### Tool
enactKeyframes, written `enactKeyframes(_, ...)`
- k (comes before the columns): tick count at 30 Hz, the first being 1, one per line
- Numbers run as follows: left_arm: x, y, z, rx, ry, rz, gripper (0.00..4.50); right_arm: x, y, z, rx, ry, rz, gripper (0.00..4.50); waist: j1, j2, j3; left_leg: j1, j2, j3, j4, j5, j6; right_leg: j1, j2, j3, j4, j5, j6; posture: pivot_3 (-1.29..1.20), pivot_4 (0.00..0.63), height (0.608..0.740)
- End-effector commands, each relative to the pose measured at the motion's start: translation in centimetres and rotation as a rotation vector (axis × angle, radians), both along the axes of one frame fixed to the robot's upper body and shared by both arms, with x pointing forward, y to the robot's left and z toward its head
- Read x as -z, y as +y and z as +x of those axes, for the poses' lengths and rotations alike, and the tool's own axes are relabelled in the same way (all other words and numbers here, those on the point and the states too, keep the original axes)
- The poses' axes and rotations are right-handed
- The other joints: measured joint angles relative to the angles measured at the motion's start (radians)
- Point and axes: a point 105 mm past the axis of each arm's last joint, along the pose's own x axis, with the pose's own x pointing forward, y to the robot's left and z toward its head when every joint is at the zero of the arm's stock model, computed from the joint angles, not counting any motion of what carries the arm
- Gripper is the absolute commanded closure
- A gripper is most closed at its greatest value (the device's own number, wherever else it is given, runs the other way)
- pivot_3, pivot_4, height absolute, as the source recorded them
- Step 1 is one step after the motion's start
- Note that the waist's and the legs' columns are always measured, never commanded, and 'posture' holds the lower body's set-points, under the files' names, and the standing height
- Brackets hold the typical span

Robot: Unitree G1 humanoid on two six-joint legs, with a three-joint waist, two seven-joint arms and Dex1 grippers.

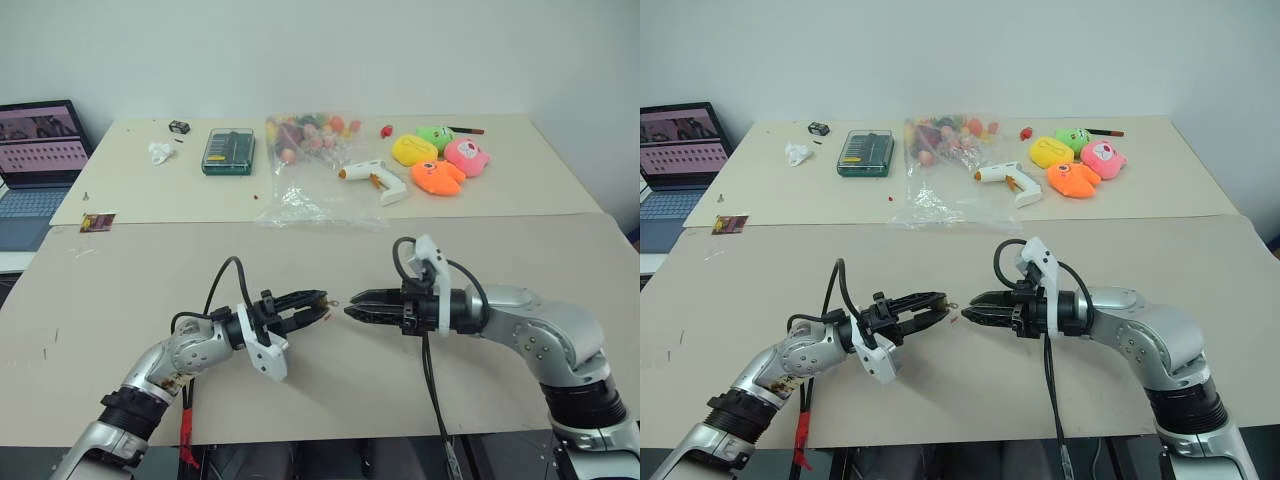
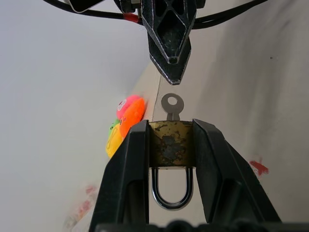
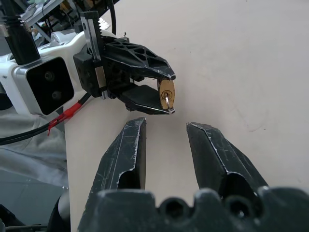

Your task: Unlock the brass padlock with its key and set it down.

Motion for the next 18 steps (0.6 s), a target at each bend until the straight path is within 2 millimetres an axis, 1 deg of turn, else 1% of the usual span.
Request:
enactKeyframes(1, -1.3, 0.5, 0.1, 0.005, -0.046, -0.038, 3.71, -1.2, 0.7, 0.2, -0.013, -0.06, 0.027, 2.76, -0.001, 0.0, 0.0, 0.0, 0.0, 0.0, 0.0, 0.0, 0.0, 0.0, 0.0, 0.0, 0.0, 0.0, 0.0, 0.0, 0.15, 0.74)
enactKeyframes(7, -1.3, 0.7, 0.3, 0.006, -0.045, -0.042, 3.71, -1.2, 1.3, 0.4, -0.011, -0.064, 0.036, 2.76, 0.0, 0.0, 0.0, 0.0, 0.0, 0.0, 0.0, 0.0, 0.0, 0.0, 0.0, 0.0, 0.0, 0.0, 0.0, 0.0, 0.15, 0.74)
enactKeyframes(18, -1.4, 0.3, 0.6, 0.009, -0.044, -0.044, 3.71, -0.8, 2.2, 0.8, -0.016, -0.059, 0.042, 2.76, -0.001, 0.0, 0.0, 0.0, 0.0, 0.0, 0.0, 0.0, 0.0, 0.0, 0.0, 0.0, 0.0, 0.0, 0.0, 0.0, 0.15, 0.74)
